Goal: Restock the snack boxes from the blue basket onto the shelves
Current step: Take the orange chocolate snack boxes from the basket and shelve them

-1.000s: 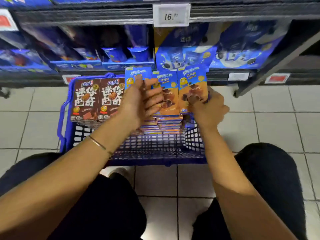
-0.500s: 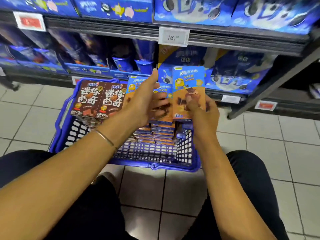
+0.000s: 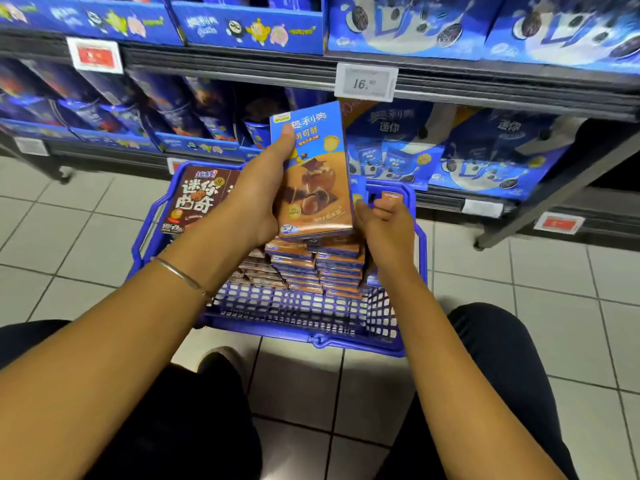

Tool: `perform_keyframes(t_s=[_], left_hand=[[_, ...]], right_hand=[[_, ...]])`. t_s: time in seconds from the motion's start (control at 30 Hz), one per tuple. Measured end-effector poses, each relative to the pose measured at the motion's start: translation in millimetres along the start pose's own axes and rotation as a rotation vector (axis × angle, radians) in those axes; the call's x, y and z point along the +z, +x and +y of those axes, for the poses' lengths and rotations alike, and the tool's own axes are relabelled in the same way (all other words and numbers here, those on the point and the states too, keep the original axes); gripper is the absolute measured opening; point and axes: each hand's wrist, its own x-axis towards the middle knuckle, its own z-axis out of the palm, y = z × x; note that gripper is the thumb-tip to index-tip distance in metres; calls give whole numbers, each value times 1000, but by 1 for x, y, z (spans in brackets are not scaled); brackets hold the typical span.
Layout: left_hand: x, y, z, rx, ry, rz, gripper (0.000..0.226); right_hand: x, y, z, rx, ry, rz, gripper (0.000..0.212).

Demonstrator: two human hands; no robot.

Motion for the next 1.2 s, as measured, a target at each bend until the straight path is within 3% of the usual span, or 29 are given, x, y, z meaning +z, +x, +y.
perform_keyframes(t_s=[0.07, 0.17, 0.27, 0.47, 0.77, 0.83, 1.0, 1.2], left_hand=[[-6, -2, 1, -30, -26, -22, 64], [-12, -5, -4, -29, -7, 13, 61], [-17, -6, -8, 9, 45, 40, 54], [-27, -12, -10, 2, -35, 52, 53], [-41, -12, -8, 20, -133, 77, 63], [-45, -12, -11, 29, -124, 102, 68], [-49, -15, -17, 7, -58, 120, 49], [-44, -21, -20, 16, -34, 56, 46]], right_hand=[[8, 9, 13, -59, -152, -78, 16], [23, 17, 26, -150, -484, -155, 39], [31, 15, 34, -156, -596, -151, 48], [29, 1, 32, -204, -382, 20, 58], [-1, -21, 2, -123, 118, 81, 33], [-6, -28, -9, -106, 193, 57, 34], [-7, -47, -32, -90, 255, -3, 42], [10, -64, -45, -120, 264, -147, 32]])
